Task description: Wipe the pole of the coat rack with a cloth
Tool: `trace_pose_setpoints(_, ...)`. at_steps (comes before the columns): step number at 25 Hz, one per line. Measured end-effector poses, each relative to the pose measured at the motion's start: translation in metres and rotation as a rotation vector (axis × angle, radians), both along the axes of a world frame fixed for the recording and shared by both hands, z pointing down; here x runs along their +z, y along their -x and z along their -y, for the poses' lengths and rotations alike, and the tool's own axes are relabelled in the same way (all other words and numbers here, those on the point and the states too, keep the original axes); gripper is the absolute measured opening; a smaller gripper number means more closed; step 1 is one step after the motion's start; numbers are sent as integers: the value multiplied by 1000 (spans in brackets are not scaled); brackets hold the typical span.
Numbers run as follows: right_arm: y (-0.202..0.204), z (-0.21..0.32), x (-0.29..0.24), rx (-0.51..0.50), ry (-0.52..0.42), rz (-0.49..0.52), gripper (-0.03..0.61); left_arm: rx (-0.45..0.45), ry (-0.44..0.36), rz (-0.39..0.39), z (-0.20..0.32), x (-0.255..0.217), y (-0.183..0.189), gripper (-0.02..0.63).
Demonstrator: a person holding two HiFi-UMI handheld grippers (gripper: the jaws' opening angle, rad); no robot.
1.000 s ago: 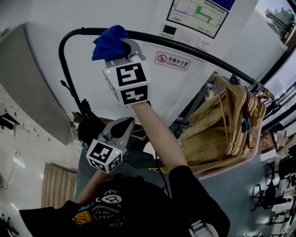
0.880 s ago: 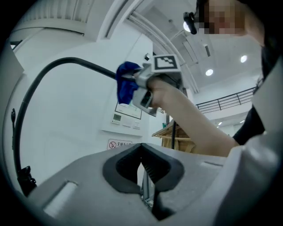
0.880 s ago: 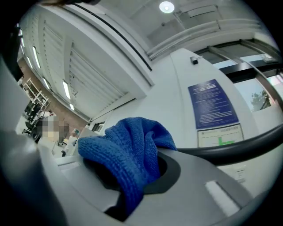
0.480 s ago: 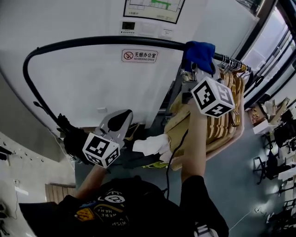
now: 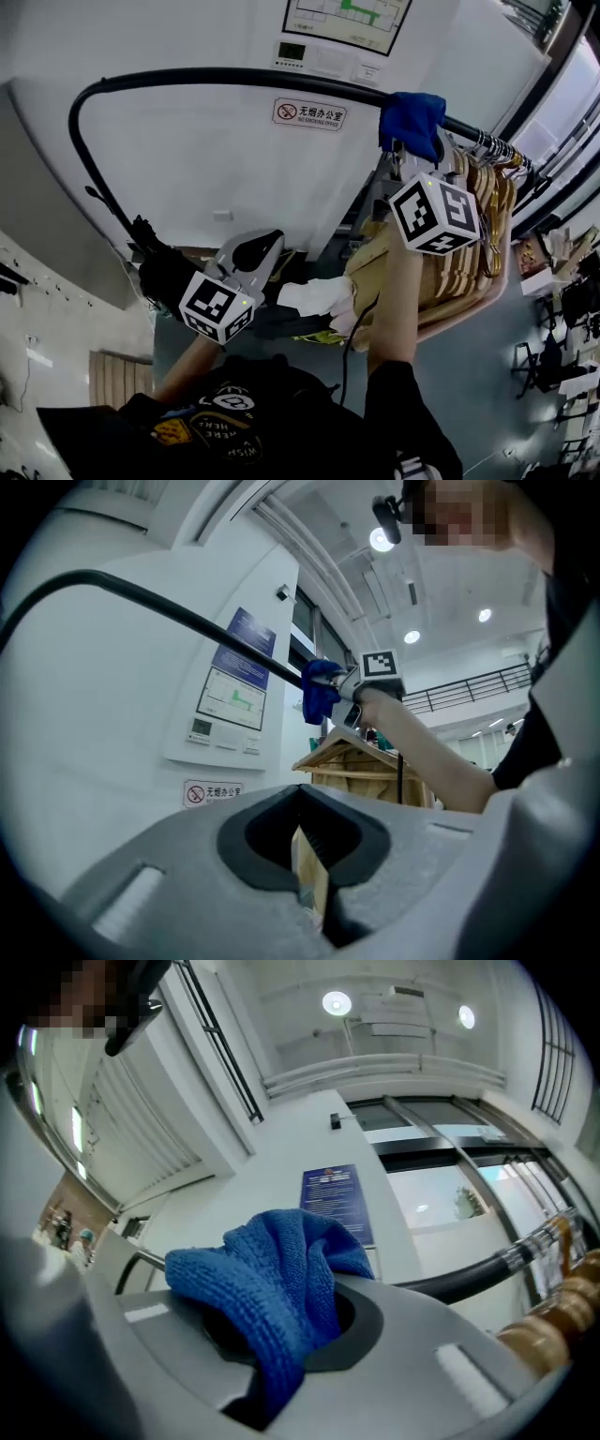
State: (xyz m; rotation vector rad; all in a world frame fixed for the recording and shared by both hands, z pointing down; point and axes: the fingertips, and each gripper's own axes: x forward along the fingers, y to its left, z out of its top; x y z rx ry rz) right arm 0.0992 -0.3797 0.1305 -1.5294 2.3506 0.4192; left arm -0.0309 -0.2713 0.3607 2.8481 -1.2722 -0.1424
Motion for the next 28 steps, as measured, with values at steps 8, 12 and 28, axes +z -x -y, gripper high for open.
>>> trace_pose_setpoints(8,227,-21,4,-363,-66,-124,34,-286,21,-10,-23,7,106,2)
trace_pose_setpoints(12,336,-31,26,-506,-28,-216,34,-387,25,-22,-39,9,151,2)
trace_pose_setpoints(28,166,-17,24,-279,-40,-166,31,-99,42,-20,-12,15,73,2)
